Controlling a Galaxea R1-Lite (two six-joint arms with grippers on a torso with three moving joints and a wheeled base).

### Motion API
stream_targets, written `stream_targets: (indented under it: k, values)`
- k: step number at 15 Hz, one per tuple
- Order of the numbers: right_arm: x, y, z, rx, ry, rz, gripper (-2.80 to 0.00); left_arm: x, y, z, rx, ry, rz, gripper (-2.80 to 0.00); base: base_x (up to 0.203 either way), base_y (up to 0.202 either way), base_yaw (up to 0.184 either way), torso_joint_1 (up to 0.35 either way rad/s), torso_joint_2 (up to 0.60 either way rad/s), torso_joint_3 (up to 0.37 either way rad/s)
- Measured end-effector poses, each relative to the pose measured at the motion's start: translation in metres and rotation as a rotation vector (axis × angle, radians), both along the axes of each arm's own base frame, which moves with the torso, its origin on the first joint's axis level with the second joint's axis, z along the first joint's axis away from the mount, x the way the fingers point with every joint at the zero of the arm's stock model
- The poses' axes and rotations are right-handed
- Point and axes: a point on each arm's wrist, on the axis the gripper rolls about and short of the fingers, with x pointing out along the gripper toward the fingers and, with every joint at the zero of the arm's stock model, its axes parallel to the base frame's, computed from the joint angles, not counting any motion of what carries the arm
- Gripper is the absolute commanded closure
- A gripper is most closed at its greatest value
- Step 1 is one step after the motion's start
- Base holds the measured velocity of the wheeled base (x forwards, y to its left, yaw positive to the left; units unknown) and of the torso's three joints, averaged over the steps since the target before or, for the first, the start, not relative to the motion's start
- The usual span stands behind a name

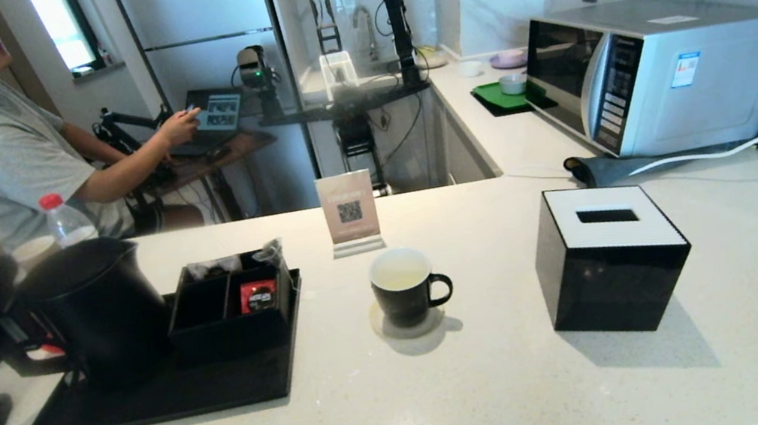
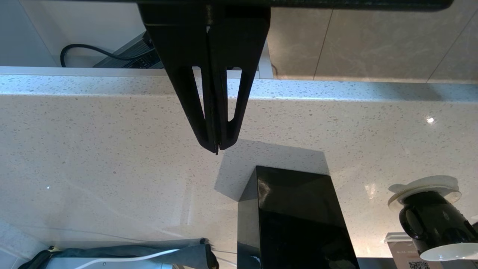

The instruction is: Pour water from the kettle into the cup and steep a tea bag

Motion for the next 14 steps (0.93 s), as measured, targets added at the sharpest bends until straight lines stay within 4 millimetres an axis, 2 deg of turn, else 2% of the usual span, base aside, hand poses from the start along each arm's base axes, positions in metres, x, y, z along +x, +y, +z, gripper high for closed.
stream_targets:
  k: [5,8,11,14]
  values:
    - [0.0,0.0,0.0,0.0,0.0,0.0,0.0,0.017,-0.043,0.048,-0.01,0.139,-0.22,0.0,0.0,0.0,0.0,0.0,0.0,0.0]
    - [0.0,0.0,0.0,0.0,0.0,0.0,0.0,0.025,-0.065,0.068,-0.004,0.259,-0.338,0.0,0.0,0.0,0.0,0.0,0.0,0.0]
    - [0.0,0.0,0.0,0.0,0.0,0.0,0.0,0.041,-0.079,0.071,0.001,0.372,-0.402,0.0,0.0,0.0,0.0,0.0,0.0,0.0]
    - [0.0,0.0,0.0,0.0,0.0,0.0,0.0,0.059,-0.085,0.064,0.0,0.516,-0.409,0.0,0.0,0.0,0.0,0.0,0.0,0.0]
